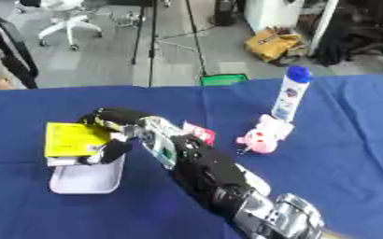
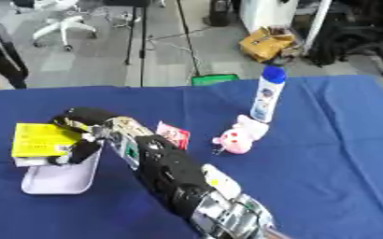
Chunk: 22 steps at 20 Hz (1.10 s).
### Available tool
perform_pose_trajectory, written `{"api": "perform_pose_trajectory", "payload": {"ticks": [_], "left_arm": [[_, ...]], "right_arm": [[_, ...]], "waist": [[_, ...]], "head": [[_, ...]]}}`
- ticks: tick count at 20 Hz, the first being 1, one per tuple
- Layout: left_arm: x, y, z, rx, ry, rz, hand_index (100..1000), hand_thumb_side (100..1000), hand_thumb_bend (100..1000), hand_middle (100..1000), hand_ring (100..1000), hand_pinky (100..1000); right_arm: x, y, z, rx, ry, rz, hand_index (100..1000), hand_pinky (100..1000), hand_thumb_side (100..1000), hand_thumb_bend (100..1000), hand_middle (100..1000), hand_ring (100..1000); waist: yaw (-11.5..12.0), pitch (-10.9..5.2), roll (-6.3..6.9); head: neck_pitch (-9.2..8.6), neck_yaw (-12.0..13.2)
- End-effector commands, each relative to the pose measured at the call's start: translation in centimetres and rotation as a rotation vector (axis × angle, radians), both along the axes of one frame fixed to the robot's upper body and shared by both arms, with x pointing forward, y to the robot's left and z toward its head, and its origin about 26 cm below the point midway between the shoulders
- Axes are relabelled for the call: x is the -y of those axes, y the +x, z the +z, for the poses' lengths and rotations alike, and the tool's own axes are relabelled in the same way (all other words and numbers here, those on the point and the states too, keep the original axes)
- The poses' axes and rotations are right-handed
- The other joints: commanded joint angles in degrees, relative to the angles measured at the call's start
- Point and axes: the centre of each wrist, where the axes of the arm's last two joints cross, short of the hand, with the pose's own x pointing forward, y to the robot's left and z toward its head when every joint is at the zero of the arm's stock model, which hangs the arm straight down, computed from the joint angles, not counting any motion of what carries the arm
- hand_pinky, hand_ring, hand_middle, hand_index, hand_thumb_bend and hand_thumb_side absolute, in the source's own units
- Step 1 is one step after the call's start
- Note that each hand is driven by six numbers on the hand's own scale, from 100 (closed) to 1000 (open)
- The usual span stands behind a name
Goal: Pick up objects on the table and place them in the box.
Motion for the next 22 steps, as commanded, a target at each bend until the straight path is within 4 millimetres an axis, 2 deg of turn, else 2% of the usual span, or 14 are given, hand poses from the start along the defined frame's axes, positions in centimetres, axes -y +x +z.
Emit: {"api": "perform_pose_trajectory", "payload": {"ticks": [1, 2, 4, 9, 10, 11, 14, 18, 22], "left_arm": [[0.2, -0.2, 0.9, 0.033, 0.008, -0.012, 866, 767, 579, 835, 759, 727], [0.2, -0.2, 0.9, 0.032, 0.008, -0.012, 866, 767, 579, 835, 759, 727], [0.2, -0.2, 0.8, 0.032, 0.009, -0.012, 866, 768, 580, 835, 759, 727], [0.1, -0.2, 0.8, 0.031, 0.012, -0.012, 866, 768, 582, 836, 759, 727], [0.1, -0.2, 0.8, 0.030, 0.012, -0.011, 866, 768, 582, 836, 759, 727], [0.1, -0.2, 0.8, 0.030, 0.012, -0.011, 866, 767, 582, 836, 759, 727], [0.1, -0.2, 0.8, 0.030, 0.013, -0.011, 866, 768, 582, 835, 760, 727], [-0.3, -0.3, 0.6, 0.023, 0.015, 0.003, 865, 772, 581, 835, 759, 727], [-0.7, -0.4, 0.2, 0.014, 0.013, 0.027, 865, 777, 580, 835, 760, 726]], "right_arm": [[-0.7, 0.1, 1.8, 0.031, -0.064, 0.045, 972, 982, 477, 618, 974, 976], [-0.7, 0.1, 1.9, 0.029, -0.079, 0.050, 986, 1000, 477, 664, 1000, 1000], [-0.7, 0.0, 2.1, 0.031, -0.097, 0.055, 991, 1000, 482, 686, 1000, 1000], [-0.5, 0.0, 2.3, 0.042, -0.100, 0.045, 992, 1000, 487, 702, 1000, 1000], [-0.5, 0.0, 2.3, 0.046, -0.100, 0.043, 992, 1000, 503, 662, 1000, 1000], [-0.5, 0.0, 2.4, 0.050, -0.097, 0.041, 992, 1000, 491, 700, 1000, 1000], [-0.4, 0.0, 2.7, 0.064, -0.087, 0.038, 987, 1000, 485, 680, 1000, 1000], [0.6, 0.0, 6.3, 0.175, 0.044, 0.038, 969, 990, 484, 635, 970, 989], [2.2, -1.2, 11.3, 0.318, 0.273, 0.063, 958, 936, 493, 591, 940, 951]], "waist": [[0.1, 0.39, 0.29], [0.1, 0.41, 0.26], [0.0, 0.44, 0.20], [-0.4, 0.36, 0.19], [-0.5, 0.35, 0.19], [-0.6, 0.30, 0.19], [-1.0, 0.21, 0.20], [-3.3, 0.01, 0.12], [-7.2, 0.17, 0.03]], "head": [[-0.44, 0.2], [-0.43, 0.2], [-0.45, 0.1], [-0.45, -0.2], [-0.48, -0.3], [-0.47, -0.2], [-0.40, -0.1], [0.04, 1.2], [0.47, 3.4]]}}
